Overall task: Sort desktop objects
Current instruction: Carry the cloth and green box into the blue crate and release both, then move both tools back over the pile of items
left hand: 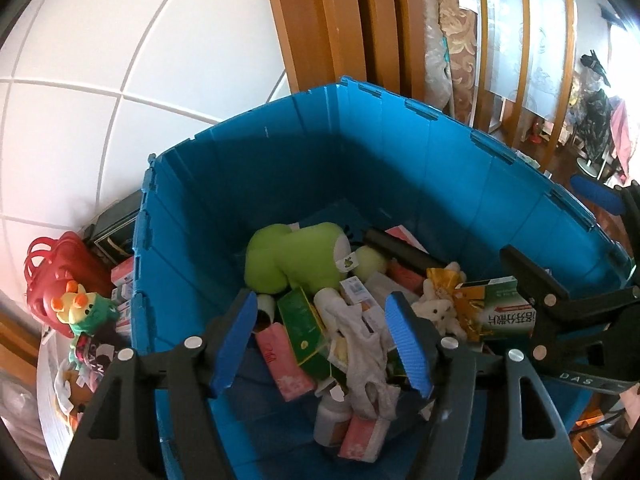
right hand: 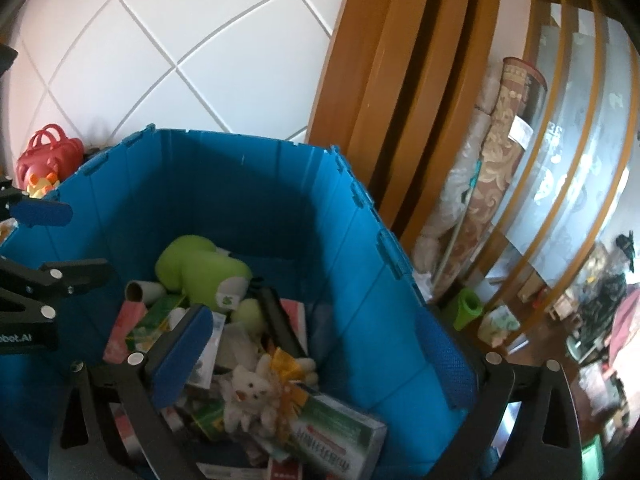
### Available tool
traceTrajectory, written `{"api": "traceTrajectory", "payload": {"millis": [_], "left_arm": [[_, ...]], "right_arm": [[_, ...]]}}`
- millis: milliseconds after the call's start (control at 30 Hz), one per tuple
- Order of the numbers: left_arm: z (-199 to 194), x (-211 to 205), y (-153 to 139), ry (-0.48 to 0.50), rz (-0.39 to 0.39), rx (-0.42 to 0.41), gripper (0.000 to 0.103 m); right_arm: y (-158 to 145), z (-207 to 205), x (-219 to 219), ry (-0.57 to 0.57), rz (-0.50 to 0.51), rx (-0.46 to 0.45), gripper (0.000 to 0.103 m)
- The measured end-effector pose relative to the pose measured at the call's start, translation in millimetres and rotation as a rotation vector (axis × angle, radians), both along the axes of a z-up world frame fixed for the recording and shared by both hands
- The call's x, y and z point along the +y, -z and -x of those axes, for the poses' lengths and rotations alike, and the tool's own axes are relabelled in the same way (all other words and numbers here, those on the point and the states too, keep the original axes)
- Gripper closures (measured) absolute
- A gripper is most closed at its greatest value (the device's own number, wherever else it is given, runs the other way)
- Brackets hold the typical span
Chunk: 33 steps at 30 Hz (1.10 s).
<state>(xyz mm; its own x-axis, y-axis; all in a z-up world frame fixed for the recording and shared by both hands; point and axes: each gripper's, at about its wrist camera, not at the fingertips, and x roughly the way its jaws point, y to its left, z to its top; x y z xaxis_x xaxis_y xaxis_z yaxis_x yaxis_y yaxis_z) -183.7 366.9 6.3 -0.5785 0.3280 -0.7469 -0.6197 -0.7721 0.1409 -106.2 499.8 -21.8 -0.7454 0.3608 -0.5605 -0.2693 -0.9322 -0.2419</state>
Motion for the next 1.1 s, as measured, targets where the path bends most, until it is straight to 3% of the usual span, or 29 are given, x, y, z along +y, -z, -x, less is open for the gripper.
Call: {"api": "traceTrajectory", "payload": {"millis": [300,533,767,967,1100], "left_arm": [[-8.5,-23.2,-9.4,-0.016,-0.039,0.028,0.037],[-25.3,-70.1,-23.0,-0.080,-0.113,0.096,0.037],[-36.2,-165.9,-22.4,-0.240,-0.176,0.181,0.036],[-30.1,-266.3,4.3,-0.427,-0.160,0.186,0.036],[-18.5,-347.7,27.4,-0.601,-0.125,0.170,0.036]], "right_arm": [[-0.3,-2.3,-6.1,-0.016,0.015,-0.012,0.000],[-20.4,-18.9,-38.7,-0.095,0.048,0.048,0.000],[-43.4,-25.4,-95.1,-0.227,0.140,0.119,0.000],[-57.9,-16.0,-173.3,-0.362,0.209,0.154,0.000],[-59.7,-6.0,-236.3,-0.462,0.254,0.148,0.000]]}}
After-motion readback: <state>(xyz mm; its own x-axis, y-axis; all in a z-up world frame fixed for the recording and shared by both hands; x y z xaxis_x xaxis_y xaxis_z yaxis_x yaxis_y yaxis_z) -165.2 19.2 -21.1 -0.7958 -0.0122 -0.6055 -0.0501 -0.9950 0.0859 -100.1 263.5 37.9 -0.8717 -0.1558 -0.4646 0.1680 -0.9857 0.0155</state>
